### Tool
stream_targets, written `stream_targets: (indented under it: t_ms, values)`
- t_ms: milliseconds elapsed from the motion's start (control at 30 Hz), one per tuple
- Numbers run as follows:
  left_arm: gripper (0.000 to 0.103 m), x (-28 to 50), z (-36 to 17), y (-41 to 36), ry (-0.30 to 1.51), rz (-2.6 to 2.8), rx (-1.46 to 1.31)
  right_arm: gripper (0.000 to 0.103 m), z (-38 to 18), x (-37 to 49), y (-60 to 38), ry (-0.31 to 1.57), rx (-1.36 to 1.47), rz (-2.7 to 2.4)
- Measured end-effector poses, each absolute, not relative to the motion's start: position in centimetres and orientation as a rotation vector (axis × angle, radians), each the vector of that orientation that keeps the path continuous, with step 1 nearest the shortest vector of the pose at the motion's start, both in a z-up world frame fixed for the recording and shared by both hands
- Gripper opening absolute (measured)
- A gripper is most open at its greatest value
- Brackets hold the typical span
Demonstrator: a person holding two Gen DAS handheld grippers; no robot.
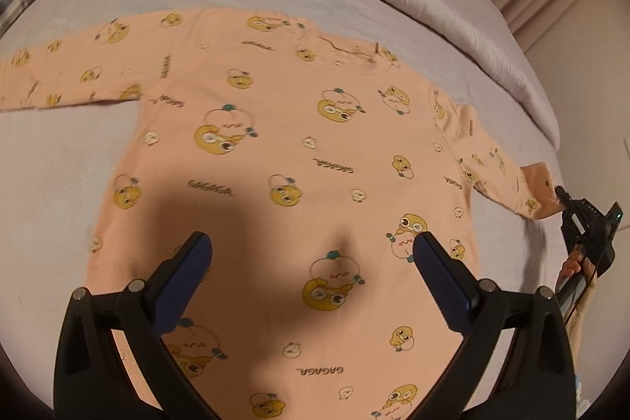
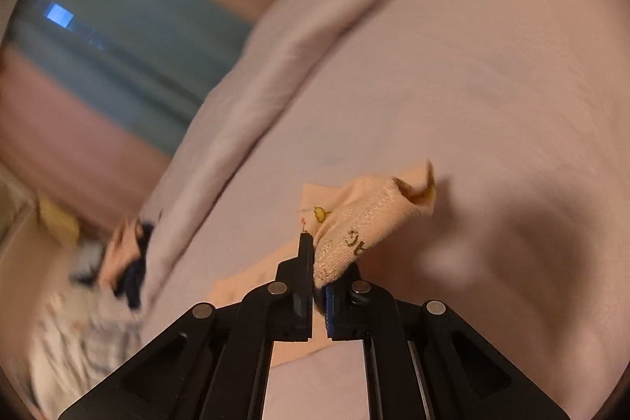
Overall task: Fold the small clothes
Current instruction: 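Reach the right tool to the sleeve cuff nearest it and grasp it, then carry the held sleeve across the shirt body toward the other sleeve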
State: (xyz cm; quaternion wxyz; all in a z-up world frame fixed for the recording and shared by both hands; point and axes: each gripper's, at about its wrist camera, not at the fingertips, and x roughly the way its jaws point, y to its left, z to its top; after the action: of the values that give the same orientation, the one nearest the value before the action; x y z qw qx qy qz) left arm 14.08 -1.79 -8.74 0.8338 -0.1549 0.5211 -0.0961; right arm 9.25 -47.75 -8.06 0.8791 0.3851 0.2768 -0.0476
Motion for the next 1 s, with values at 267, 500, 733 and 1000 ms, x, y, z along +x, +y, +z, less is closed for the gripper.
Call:
stream_targets:
  t_ms: [267,500,733,1000]
  values:
    - [0.102,12.4,-8.3,2.3,1.081,-0.178,-0.372,0.007,-1.4,14.6,-36.1,0.616,0.437,0.069]
    - [0.102,10.9,-8.5,7.9,1.056,-0.119,-0.472,0.007,0.5,19.2,-25.2,0.638,0.241,0.243]
    - [0.102,9.7,-9.2,12.7,1.046,-0.064,-0.552,0.007,-2.5,21.6,-12.9,0.686,0.013,0.349]
    - [0.102,9.3,-9.7,15.3,1.046,-0.036,-0.575,0.007,-7.8,22.6,-4.0,0.779,-0.242,0.367]
